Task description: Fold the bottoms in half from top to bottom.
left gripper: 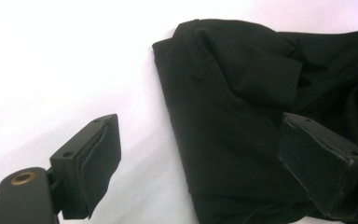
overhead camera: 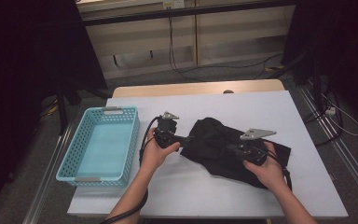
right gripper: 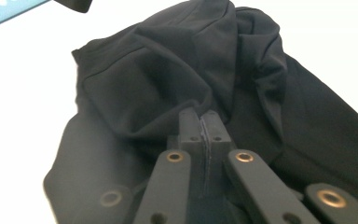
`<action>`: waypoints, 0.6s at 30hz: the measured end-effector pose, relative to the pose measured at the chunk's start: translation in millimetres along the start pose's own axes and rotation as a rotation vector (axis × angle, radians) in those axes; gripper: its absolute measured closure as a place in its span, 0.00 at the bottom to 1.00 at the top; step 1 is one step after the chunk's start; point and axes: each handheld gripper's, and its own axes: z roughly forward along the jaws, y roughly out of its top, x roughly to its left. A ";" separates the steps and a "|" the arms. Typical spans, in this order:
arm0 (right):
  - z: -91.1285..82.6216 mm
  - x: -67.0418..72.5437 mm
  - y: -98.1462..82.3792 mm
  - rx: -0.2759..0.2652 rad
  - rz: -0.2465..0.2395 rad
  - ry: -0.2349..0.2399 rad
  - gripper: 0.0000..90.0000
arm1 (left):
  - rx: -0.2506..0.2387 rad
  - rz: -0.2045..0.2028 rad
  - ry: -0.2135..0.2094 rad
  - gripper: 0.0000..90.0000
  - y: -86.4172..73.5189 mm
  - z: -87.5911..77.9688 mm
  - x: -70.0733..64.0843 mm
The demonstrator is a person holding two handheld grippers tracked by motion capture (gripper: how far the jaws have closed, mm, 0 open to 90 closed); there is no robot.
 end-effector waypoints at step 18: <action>-2.5 7.9 9.8 -0.012 -0.033 -0.081 0.49 | -0.015 -0.011 0.015 0.15 -0.5 -7.6 5.4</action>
